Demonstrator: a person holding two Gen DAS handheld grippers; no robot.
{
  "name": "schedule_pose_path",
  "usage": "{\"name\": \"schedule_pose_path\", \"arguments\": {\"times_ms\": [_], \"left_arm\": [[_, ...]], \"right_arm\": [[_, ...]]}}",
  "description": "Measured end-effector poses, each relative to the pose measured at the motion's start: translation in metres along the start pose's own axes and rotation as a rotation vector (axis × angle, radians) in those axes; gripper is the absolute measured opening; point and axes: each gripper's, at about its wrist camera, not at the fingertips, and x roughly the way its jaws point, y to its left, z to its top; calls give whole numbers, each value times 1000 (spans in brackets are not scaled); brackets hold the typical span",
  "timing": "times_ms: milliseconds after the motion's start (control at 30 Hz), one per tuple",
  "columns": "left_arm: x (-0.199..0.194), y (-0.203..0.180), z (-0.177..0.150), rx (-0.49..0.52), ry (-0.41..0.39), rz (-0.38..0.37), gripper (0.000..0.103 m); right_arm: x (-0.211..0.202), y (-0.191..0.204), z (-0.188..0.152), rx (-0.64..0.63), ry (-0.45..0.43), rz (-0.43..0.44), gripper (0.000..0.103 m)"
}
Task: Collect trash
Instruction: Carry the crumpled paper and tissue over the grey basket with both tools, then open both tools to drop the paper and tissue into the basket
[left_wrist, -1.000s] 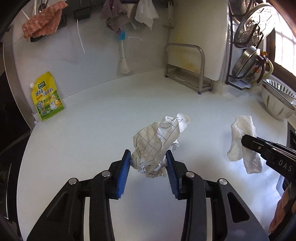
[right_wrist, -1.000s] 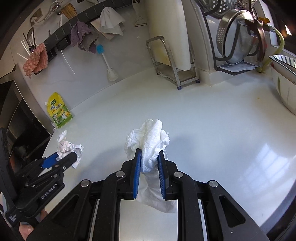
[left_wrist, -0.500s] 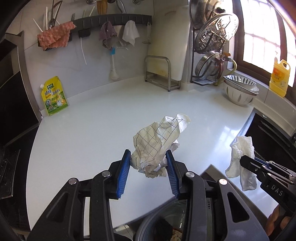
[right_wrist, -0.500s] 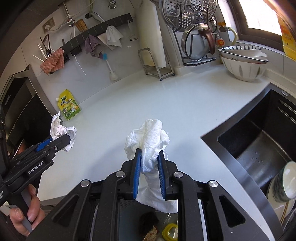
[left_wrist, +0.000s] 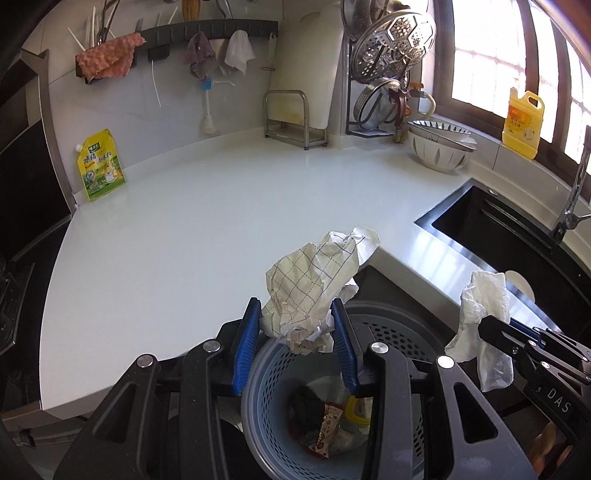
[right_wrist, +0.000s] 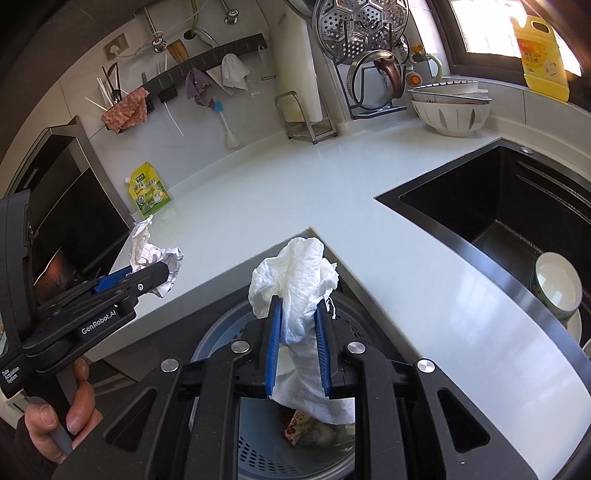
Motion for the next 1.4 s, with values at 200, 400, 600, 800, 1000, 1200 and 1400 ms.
{"name": "schedule_pose_path", "arguments": {"times_ms": [200, 400, 600, 800, 1000, 1200, 1400], "left_arm": [[9, -2, -31, 3, 50, -9, 40], [23, -2, -51, 8, 99, -25, 40], [35, -1, -62, 14, 139, -30, 41], [43, 1, -65, 8, 157, -30, 45], [48, 4, -66, -2, 163, -28, 49], [50, 7, -68, -15, 174, -25, 64], [47, 11, -67, -29, 169, -19, 76]], "right_arm": [[2, -1, -29, -2, 38, -10, 18], [14, 3, -50, -15, 70, -15, 18], [32, 3, -62, -4, 116, -14, 18], [42, 7, -64, -25, 132, -16, 18], [47, 6, -63, -28, 141, -19, 20], [48, 4, -62, -21, 132, -27, 44], [45, 3, -60, -11, 121, -25, 46]]}}
